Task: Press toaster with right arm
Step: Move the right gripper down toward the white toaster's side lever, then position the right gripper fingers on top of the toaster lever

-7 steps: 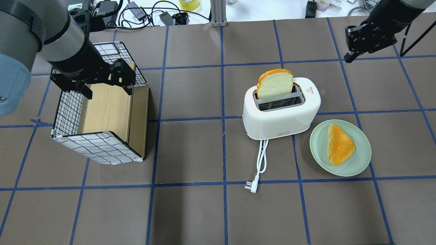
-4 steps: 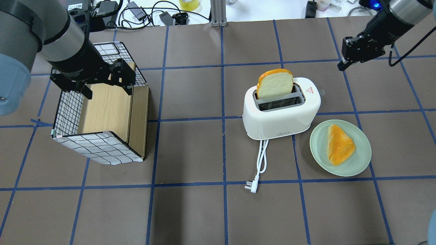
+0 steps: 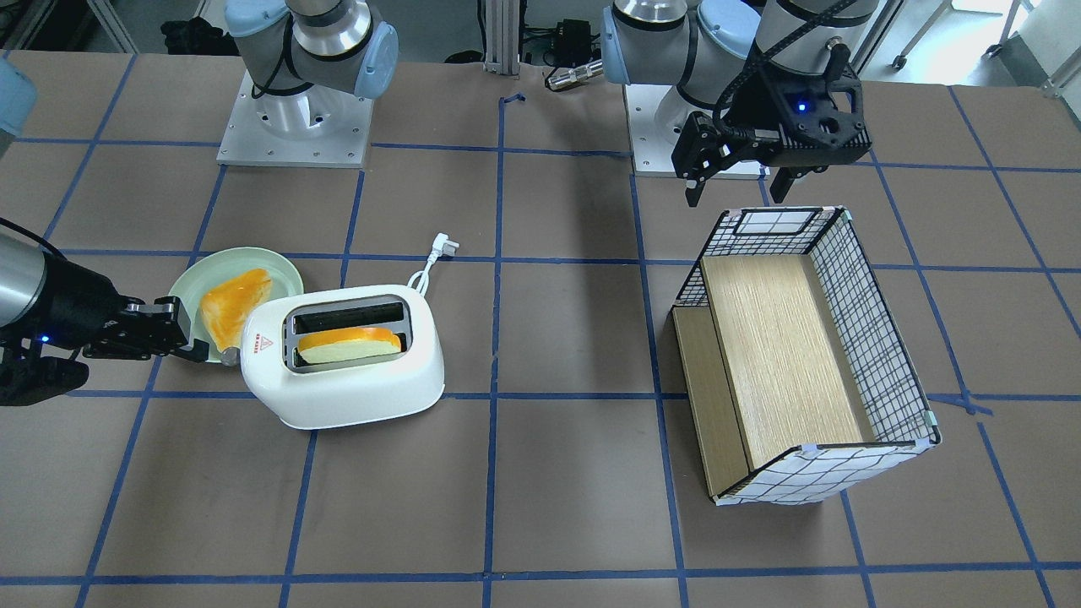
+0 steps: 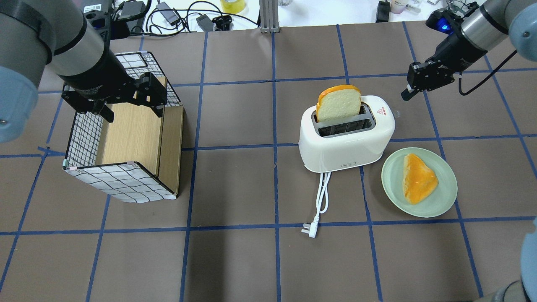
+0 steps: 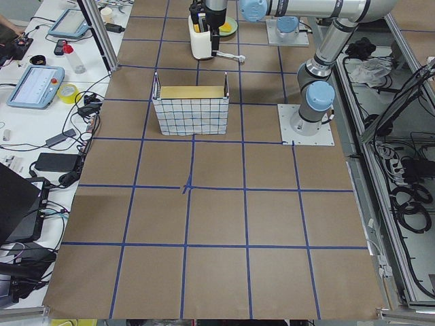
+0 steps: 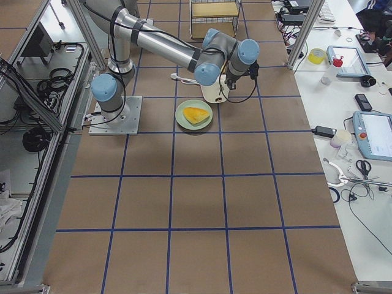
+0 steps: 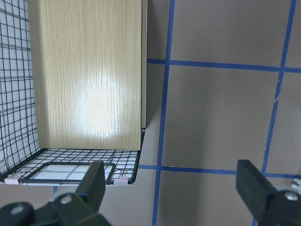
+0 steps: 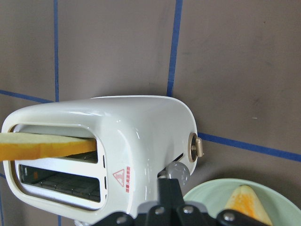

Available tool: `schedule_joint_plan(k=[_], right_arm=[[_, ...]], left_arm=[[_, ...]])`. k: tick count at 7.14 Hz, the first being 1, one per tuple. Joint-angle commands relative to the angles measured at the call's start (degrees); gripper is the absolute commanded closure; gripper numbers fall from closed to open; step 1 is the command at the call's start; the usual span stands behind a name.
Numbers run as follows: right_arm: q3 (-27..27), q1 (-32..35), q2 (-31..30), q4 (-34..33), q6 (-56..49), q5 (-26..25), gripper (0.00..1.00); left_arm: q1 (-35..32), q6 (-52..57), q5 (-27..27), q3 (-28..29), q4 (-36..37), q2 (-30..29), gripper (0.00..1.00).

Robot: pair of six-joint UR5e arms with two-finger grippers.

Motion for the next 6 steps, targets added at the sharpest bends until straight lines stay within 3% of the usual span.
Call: schedule_joint_plan(k=[1, 6], right_arm=[[1.40, 0.00, 1.17, -1.88, -1.17, 0.63, 1.00], [3.26, 0.00, 1.18, -3.39, -1.17, 1.68, 1.00]], left_arm=[[0.09, 0.00, 0.01, 0.00, 0.00, 0.00, 0.00], [0.00, 0.00, 0.01, 0.00, 0.00, 0.00, 0.00]])
